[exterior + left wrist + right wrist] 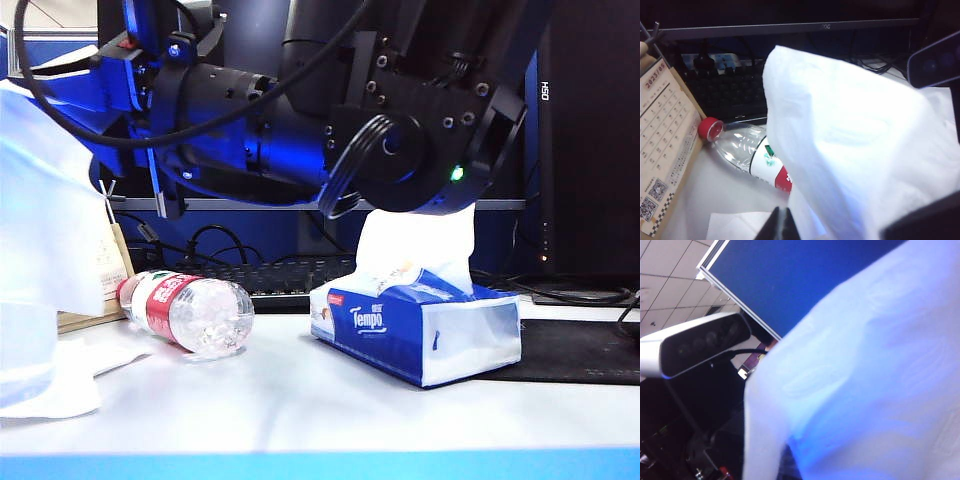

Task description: Pull out a tissue from the tissue dispenser, then press the switch of the alcohol sanitizer bottle to drop some sanitizer on the paper tissue, and finally place the treated tissue on the table.

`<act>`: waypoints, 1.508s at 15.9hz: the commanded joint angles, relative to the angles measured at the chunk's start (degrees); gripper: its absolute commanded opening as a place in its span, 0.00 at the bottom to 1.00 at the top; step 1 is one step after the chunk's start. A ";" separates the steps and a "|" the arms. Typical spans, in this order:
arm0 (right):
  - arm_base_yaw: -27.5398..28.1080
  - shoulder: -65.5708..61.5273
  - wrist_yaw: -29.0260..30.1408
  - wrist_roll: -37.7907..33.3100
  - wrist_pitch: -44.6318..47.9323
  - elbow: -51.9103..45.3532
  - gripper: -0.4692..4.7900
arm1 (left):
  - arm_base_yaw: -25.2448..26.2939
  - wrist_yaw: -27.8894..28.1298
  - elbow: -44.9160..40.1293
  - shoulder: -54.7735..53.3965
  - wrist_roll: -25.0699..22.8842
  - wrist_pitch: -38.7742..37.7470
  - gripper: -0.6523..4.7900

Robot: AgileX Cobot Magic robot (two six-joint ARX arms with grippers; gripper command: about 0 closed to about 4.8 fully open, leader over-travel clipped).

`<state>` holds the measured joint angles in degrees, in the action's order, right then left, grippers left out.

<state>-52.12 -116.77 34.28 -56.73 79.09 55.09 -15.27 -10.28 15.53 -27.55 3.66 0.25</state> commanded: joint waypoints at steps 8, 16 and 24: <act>-0.13 0.24 -0.94 1.07 1.31 0.17 0.08 | 0.04 0.66 -2.40 -0.24 1.20 -0.55 0.11; -0.15 0.24 -0.96 1.07 1.27 0.15 0.08 | 0.04 0.63 -5.33 -0.24 3.74 3.48 0.11; -0.17 0.26 -4.57 1.88 1.97 0.15 0.08 | 0.04 0.61 -5.95 -0.35 4.28 5.03 0.11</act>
<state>-52.12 -116.75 29.67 -55.27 79.88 55.11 -15.27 -9.63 10.39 -27.33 7.53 9.87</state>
